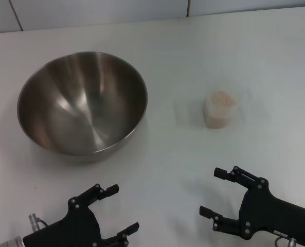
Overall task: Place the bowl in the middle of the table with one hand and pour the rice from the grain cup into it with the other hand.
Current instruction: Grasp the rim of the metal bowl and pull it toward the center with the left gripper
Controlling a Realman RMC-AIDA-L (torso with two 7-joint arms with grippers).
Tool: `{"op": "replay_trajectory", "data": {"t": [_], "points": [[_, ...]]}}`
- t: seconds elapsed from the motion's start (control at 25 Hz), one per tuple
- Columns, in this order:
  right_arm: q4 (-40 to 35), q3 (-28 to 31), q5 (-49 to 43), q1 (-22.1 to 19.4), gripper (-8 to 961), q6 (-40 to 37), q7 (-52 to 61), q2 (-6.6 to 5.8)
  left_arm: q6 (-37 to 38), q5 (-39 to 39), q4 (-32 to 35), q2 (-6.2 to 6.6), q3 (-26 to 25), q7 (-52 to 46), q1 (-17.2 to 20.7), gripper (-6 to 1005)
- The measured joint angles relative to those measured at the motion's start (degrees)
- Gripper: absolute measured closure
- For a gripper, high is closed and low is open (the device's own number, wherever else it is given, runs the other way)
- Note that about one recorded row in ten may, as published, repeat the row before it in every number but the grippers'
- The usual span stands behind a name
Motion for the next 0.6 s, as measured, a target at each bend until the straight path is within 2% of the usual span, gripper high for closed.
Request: {"op": "replay_trajectory", "data": {"t": [0.44,0.6], "points": [[0.0,-0.2,0.0,0.0,120,0.0,0.0,-0.11,0.2,0.1,0.0,0.00,0.0,0.0,-0.1,184],[-0.1,0.1,0.5,-0.1,120,-0.3,0.0,-0.10,5.1,-0.6,1.2,0.10,-2.0,1.0,1.2,191]]}}
